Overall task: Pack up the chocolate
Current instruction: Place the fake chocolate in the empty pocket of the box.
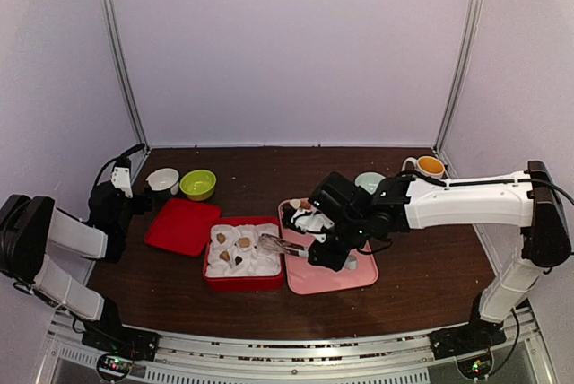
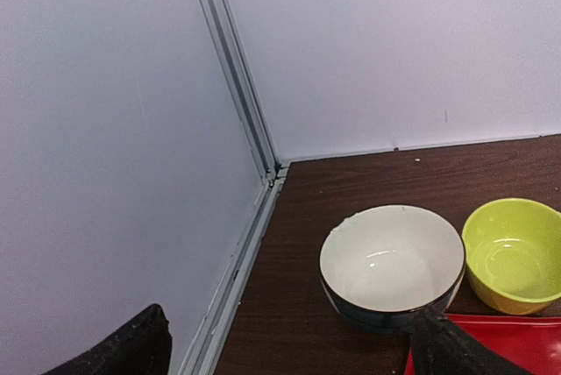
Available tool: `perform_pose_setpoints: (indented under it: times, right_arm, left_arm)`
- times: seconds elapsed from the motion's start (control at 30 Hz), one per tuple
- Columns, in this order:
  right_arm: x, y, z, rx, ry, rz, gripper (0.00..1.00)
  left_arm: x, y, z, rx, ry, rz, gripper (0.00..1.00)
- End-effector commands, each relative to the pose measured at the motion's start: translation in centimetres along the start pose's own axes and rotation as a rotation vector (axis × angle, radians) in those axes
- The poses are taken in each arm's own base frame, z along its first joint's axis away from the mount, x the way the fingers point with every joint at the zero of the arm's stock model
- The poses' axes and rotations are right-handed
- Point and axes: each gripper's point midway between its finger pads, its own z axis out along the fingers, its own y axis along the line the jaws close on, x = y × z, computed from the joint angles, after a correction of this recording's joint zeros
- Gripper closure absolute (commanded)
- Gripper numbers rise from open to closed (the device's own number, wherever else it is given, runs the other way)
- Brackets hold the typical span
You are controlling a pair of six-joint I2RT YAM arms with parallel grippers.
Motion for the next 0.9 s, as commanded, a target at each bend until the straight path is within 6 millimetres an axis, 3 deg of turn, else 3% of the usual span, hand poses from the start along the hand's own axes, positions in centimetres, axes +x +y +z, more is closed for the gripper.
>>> perform_pose_setpoints:
  times: [0.0,0.5,0.7,0.87]
  right_arm:
    - [-1.0,-0.8,-0.4,0.056,-0.017,-0.011,0.74]
    - [-1.5,-1.0,-0.8,0.071,-0.04,-0.011,0.68]
    - [-3.4,-1.9,-3.5,0.111,-0.178,0.027,0.7]
    - [-4.3,-5.4,-6.5,0.236,-0.351,0.138,0.7]
  left_arm:
    - [-0.9,0.2,0.0,-0.003,-0.043,-0.02,0.02]
    - [-0.9,0.2,0.0,-0.003,-0.044,-0.02,0.02]
    - [-1.0,0.2,0.1,0.0,-0.045,-0.022,0.02]
    - [-0.9,0.2,0.1,0.0,-0.043,-0.021,0.02]
